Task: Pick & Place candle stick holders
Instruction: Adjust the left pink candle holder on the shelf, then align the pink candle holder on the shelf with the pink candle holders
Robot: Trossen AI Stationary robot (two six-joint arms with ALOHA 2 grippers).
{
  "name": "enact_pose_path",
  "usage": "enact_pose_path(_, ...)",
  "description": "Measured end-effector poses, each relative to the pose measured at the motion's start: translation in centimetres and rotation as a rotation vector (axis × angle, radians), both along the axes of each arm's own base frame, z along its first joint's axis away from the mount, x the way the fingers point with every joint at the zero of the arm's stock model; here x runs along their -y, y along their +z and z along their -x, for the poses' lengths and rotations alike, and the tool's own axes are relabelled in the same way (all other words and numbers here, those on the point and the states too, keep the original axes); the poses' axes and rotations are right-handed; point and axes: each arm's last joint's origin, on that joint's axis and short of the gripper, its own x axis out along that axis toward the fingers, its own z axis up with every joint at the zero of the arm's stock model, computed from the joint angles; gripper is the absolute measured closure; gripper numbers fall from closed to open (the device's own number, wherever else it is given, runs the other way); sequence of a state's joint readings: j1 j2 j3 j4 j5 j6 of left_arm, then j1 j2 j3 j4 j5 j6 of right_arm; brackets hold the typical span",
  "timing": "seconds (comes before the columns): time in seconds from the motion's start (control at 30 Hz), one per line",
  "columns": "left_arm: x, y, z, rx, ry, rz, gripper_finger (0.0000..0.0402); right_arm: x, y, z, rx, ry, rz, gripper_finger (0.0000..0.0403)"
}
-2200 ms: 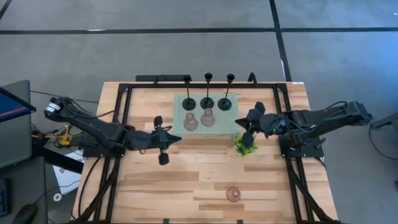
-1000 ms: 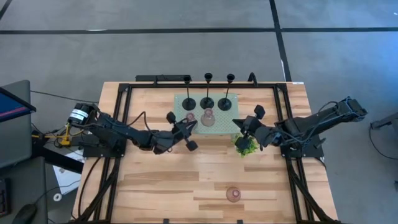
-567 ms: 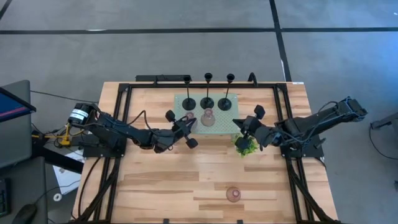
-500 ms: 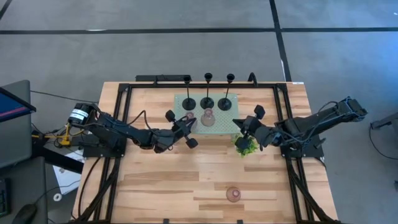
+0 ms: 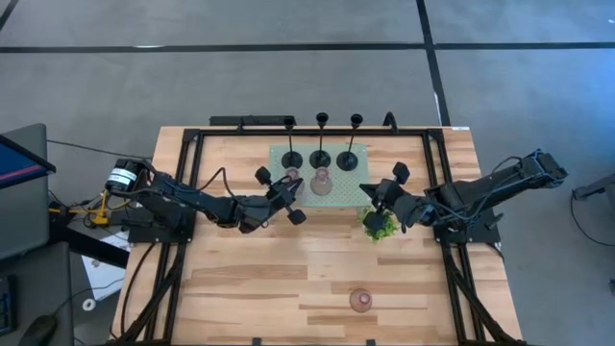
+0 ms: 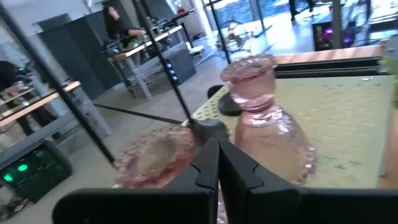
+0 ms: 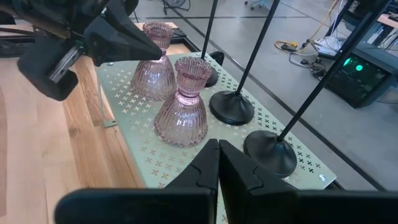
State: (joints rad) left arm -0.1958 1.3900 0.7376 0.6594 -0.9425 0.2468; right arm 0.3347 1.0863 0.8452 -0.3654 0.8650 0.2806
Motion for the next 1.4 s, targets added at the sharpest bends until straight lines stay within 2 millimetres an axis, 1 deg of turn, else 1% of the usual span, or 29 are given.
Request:
enact_pose_path(0.13,0.5,0.0,-0.1,0.013,-0.068,0.014,0.0396,0.0,0.0,0.0,0.0,0.0,0.0,0.0403)
enact_pose_path(0.23,1.5,0.0,0.1,0.016,-0.105,0.018,0.0396,0.0,0.0,0.0,-0.001,0.0,0.0,0.0403)
enact_pose_path(0.33,3.4,0.2,0.6,0.015,-0.186,0.009,0.0396,0.0,0.0,0.0,-0.002,0.001,0.0,0.0403)
enact_pose_path(0.53,7.6,0.8,2.2,-0.023,-0.449,-0.067,0.0396,0.0,-0.2,0.1,-0.02,0.002,0.006,0.0403)
enact_pose_path(0.63,9.0,0.8,3.1,-0.063,-0.543,-0.089,0.0396,0.0,-0.2,0.1,-0.027,0.005,0.008,0.0403)
enact_pose_path(0.73,10.2,0.8,4.1,-0.099,-0.595,-0.088,0.0396,-0.6,-0.2,0.3,-0.03,0.036,0.005,0.0403)
enact_pose_path(0.83,11.3,0.6,4.9,-0.101,-0.645,-0.061,0.0396,-1.7,-0.3,0.6,-0.043,0.125,-0.02,0.0403)
enact_pose_path(1.0,12.9,0.6,5.9,-0.091,-0.711,-0.044,0.0396,-4.4,-0.4,1.5,-0.036,0.281,-0.11,0.0403)
enact_pose_path(1.23,14.2,0.6,6.9,-0.072,-0.767,0.002,0.0396,-8.7,-0.5,4.1,-0.027,0.485,-0.286,0.0403)
enact_pose_path(1.4,14.6,0.6,7.3,-0.061,-0.788,0.032,0.0394,-10.8,-0.5,5.7,-0.046,0.617,-0.417,0.0403)
